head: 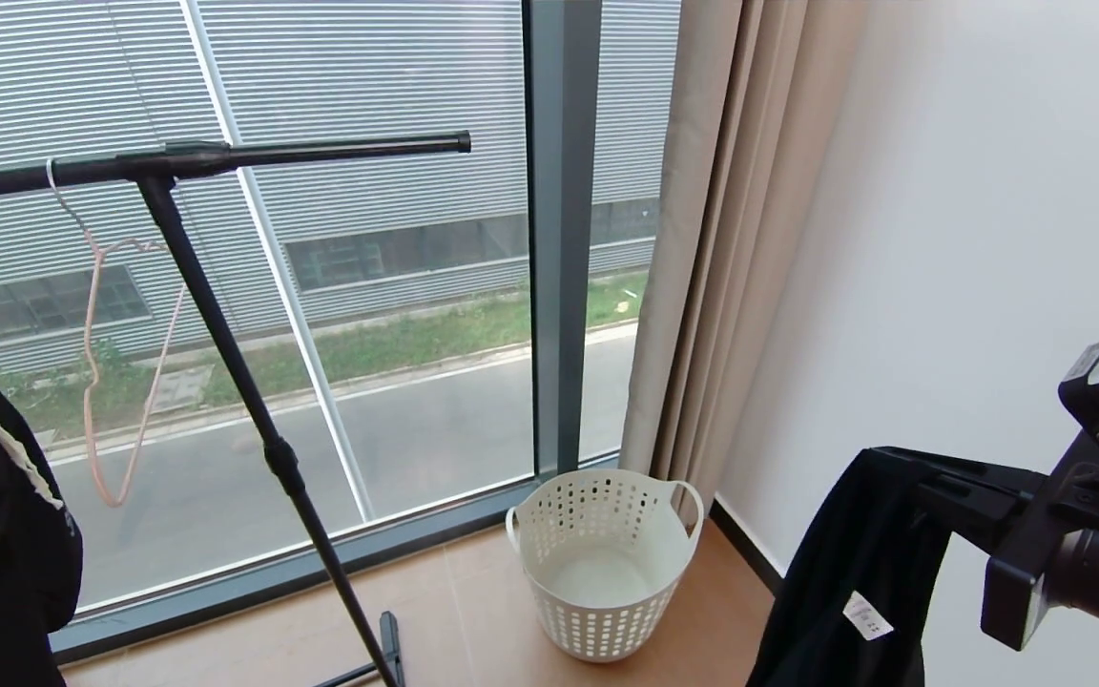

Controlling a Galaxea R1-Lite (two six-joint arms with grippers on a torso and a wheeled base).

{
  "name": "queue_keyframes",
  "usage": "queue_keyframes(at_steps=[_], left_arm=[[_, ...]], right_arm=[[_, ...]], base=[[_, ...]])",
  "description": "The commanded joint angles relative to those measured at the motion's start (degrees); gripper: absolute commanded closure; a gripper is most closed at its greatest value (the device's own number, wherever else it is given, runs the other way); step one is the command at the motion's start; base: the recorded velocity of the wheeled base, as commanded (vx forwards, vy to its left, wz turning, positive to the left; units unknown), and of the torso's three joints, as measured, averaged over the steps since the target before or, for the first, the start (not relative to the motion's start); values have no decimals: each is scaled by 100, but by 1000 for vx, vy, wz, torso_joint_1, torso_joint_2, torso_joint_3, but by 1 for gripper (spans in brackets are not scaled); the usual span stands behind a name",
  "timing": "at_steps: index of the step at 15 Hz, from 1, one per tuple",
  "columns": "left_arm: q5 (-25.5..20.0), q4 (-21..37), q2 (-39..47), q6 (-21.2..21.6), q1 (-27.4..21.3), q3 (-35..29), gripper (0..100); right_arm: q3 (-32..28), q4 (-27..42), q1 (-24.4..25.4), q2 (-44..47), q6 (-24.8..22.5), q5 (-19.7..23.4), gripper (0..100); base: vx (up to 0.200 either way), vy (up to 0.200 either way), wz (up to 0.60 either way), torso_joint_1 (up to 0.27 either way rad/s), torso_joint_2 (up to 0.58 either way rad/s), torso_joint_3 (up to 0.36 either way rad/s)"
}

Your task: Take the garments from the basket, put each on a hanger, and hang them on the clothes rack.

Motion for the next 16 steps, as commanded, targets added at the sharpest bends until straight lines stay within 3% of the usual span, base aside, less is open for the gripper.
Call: queue_keyframes(at_steps=[1, 7, 16], left_arm=[[3, 6, 0, -4, 1, -1, 0], [3, 6, 0, -4, 1, -1, 0], [-23, -12, 0, 22, 1, -1, 0]], right_arm=[[8, -4, -51, 85, 5, 1, 100], [17, 5, -68, 67, -4, 1, 100], [113, 5, -68, 32, -30, -16, 100]], base=[[0, 0, 0, 227, -559, -320], [0, 0, 0, 248, -591, -335], [0, 0, 0, 178, -391, -215]])
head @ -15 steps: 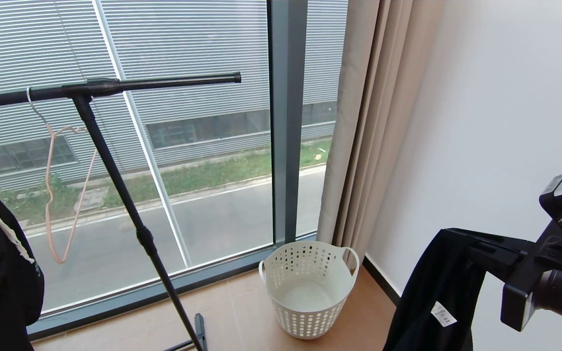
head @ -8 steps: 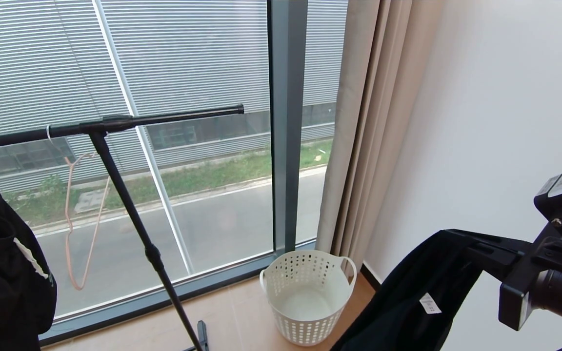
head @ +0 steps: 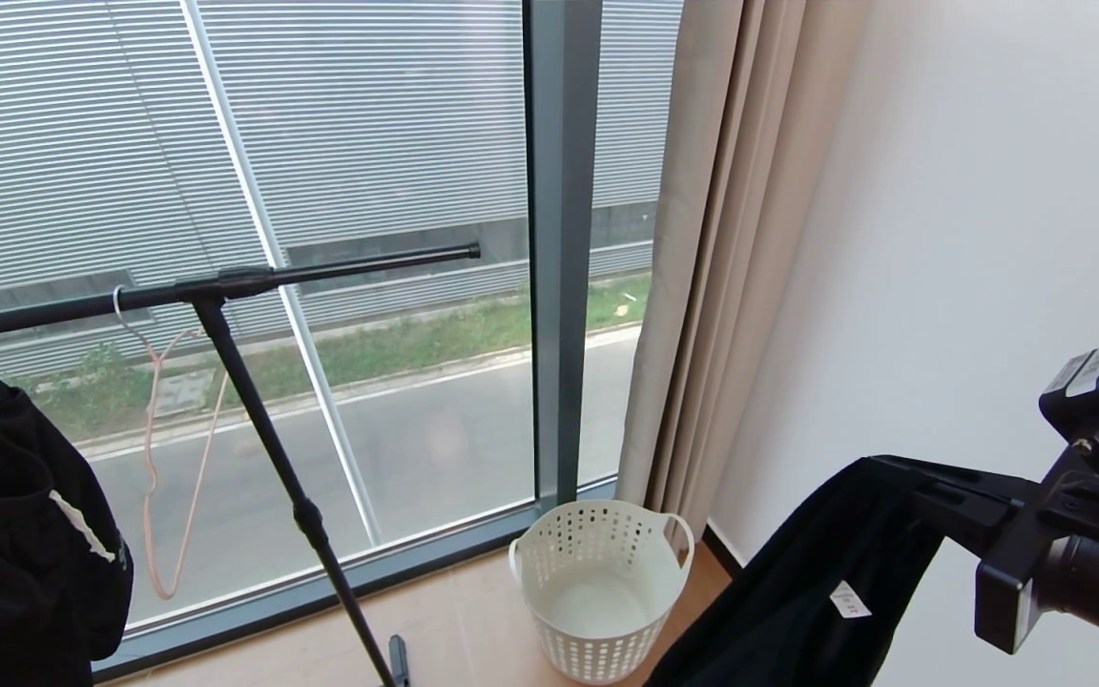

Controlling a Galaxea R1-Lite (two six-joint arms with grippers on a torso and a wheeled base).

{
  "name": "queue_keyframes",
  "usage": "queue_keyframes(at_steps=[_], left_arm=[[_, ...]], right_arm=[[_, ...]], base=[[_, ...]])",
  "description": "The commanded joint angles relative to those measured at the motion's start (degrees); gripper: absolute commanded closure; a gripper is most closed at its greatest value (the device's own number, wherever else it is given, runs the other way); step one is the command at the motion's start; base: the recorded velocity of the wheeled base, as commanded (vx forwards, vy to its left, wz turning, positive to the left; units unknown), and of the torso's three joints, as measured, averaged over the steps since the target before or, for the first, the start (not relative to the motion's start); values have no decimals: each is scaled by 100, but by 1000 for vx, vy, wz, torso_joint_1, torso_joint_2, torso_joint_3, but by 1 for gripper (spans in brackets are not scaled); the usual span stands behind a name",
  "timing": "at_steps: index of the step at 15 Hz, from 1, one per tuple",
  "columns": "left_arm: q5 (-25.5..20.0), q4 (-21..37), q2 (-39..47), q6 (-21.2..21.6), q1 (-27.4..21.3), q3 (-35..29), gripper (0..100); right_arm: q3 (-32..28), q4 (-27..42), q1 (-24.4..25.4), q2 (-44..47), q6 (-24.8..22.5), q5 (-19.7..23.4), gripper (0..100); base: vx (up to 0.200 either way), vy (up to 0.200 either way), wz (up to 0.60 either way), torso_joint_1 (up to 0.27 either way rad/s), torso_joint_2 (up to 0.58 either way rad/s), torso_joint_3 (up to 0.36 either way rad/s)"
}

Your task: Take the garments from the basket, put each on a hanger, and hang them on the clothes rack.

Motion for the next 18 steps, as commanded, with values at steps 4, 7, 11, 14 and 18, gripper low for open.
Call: queue_keyframes(at_steps=[4, 7, 11, 14, 18], left_arm=[[-4, 8, 0, -20, 1, -1, 0], [-4, 8, 0, -2, 1, -1, 0], [-4, 8, 0, -11, 1, -1, 0], [-4, 8, 0, -28, 1, -1, 0], [-4, 8, 0, -37, 1, -1, 0]], right_arm=[[52, -33, 3, 37, -21, -38, 100], [43, -33, 3, 2, -21, -47, 100], [52, -41, 3, -7, -12, -38, 100], [131, -226, 3, -25, -12, -21, 100], [149, -287, 3, -16, -21, -21, 100]], base=[[0, 0, 150, 26, -52, -25], [0, 0, 600, 2, -1, 2], [0, 0, 600, 8, -1, 2], [0, 133, 200, 2, -1, 5], [0, 200, 0, 6, 4, 5]])
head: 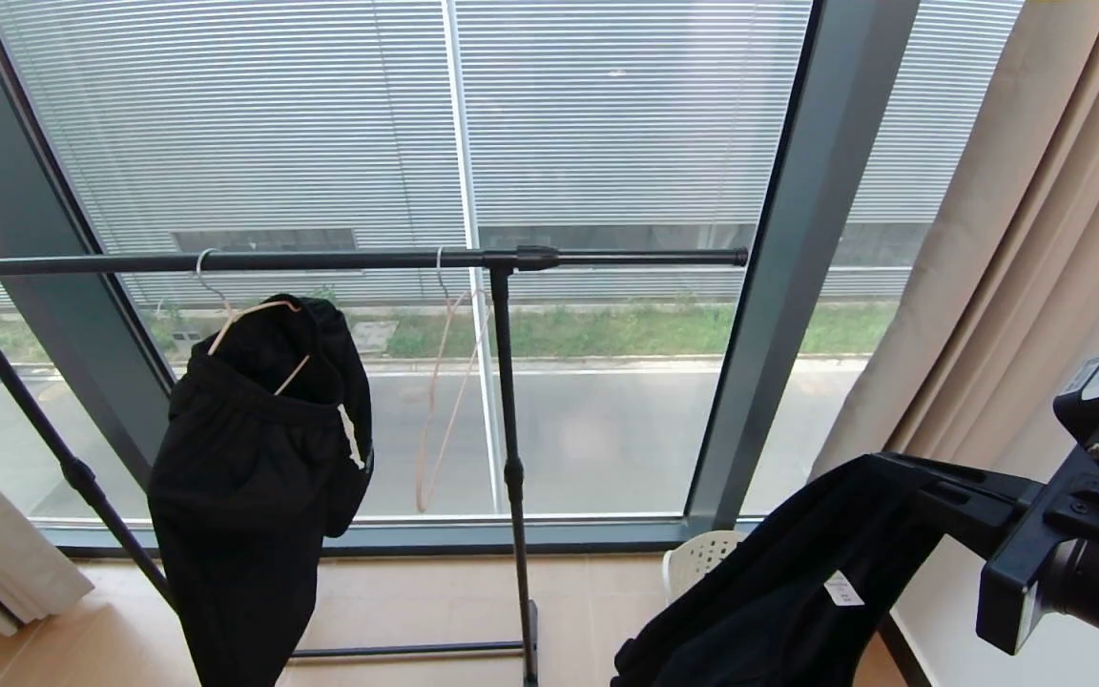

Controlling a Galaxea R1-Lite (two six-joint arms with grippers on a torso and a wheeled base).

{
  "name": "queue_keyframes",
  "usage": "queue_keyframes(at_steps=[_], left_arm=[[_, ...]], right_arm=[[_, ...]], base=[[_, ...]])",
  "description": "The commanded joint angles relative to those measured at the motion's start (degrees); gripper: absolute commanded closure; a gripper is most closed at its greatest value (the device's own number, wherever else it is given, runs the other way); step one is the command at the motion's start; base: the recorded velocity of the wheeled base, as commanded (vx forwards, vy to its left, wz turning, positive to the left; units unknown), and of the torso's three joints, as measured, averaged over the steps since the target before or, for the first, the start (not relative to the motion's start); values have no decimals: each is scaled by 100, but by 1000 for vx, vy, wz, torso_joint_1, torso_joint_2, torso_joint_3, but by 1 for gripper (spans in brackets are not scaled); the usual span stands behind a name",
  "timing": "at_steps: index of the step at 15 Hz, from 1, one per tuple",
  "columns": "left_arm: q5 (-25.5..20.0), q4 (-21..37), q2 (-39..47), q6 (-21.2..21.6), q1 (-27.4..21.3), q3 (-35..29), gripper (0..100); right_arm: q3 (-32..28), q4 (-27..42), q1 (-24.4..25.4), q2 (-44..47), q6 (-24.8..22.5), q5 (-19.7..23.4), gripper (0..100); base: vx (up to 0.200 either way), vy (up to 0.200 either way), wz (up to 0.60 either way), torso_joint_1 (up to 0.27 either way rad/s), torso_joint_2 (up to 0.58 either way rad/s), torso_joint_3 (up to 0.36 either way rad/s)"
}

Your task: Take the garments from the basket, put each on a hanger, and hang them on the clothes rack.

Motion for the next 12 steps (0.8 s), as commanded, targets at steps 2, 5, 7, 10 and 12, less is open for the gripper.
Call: queue_keyframes(at_steps=[2, 5, 7, 10, 12], left_arm=[[0, -3, 0, -3, 3, -1, 0], [0, -3, 0, -3, 3, -1, 0], [0, -3, 0, -3, 3, -1, 0], [0, -3, -9, -12, 3, -1, 0], [0, -3, 0, -82, -6, -1, 0]], right_arm=[[9, 2, 1, 8, -4, -1, 100], [0, 2, 1, 8, -4, -1, 100], [0, 2, 1, 8, -4, -1, 100], [0, 2, 1, 17, -4, -1, 100], [0, 2, 1, 17, -4, -1, 100]], base=[[0, 200, 0, 2, 0, 2], [0, 200, 0, -1, 1, 4], [-100, 200, 0, 2, 5, 0], [-200, 133, 0, 5, 4, -1], [-200, 0, 0, 5, 2, 0]])
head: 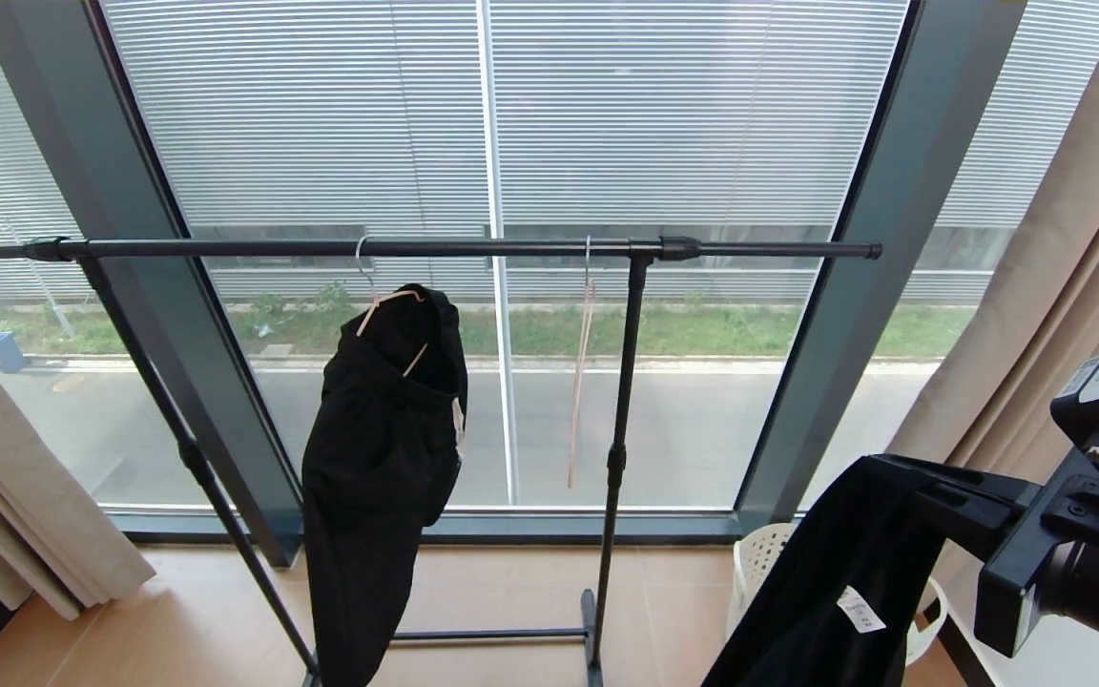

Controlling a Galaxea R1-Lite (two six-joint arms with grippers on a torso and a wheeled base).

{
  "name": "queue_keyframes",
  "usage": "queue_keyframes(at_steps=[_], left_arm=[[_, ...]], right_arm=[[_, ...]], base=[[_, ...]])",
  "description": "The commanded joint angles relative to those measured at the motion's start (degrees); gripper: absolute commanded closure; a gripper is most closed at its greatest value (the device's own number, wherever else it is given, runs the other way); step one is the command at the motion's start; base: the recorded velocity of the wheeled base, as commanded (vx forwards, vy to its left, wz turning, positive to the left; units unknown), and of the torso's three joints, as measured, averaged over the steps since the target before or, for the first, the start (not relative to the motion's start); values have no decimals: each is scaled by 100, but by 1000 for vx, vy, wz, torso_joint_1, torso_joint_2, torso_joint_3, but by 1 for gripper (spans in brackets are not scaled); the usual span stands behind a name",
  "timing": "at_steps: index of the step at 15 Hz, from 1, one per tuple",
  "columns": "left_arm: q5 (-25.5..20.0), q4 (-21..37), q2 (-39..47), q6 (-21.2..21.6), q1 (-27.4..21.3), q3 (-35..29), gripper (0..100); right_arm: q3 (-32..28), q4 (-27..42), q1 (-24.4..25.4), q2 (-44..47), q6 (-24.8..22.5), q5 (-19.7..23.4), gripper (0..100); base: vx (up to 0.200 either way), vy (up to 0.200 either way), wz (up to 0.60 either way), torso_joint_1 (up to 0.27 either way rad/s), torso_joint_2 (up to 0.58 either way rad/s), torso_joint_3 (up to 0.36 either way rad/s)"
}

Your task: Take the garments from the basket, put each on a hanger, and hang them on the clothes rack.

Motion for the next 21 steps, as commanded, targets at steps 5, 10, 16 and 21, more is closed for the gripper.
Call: queue_keyframes(at_steps=[5, 10, 16, 21], left_arm=[[-9, 2, 2, -59, 7, -1, 0], [-9, 2, -7, -50, 7, -1, 0], [-9, 2, 2, -15, -2, -1, 0], [35, 19, 1268, 46, -239, -10, 0]], right_arm=[[11, 8, -1, 17, -4, -4, 100], [11, 8, -1, 35, -4, -4, 100], [20, 8, -1, 35, -4, -21, 100], [55, 8, 7, 61, -144, -65, 100]], base=[[-120, 120, 0, 0, 3, 1], [0, 160, 0, -6, -1, 3], [0, 0, 0, 0, 0, 0], [0, 0, 0, 0, 0, 0]])
